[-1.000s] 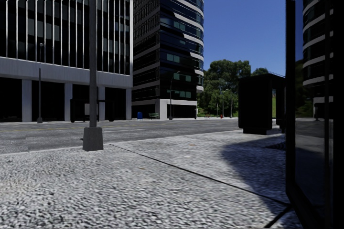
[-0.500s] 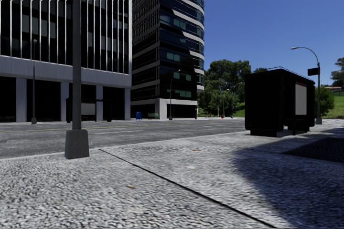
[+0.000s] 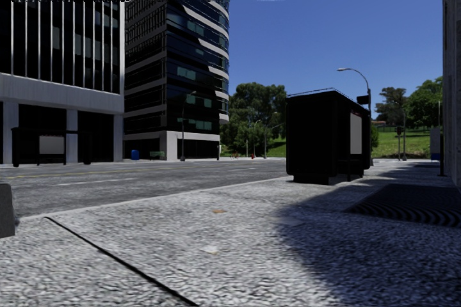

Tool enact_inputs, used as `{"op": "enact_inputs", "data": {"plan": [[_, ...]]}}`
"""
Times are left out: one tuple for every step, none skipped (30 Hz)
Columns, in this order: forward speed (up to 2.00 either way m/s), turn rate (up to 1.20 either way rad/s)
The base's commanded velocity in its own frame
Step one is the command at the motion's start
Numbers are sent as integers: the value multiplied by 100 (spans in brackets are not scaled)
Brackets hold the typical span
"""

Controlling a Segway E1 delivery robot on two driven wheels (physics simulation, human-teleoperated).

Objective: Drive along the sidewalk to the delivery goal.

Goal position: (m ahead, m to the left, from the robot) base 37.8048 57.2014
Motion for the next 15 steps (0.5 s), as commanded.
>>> {"op": "enact_inputs", "data": {"plan": [[152,-57],[153,-57],[154,-57],[154,-57],[154,-57],[155,-57],[155,-57],[156,-57],[158,-57],[159,-57],[160,-57],[161,-57],[161,-57],[163,-57],[163,-57]]}}
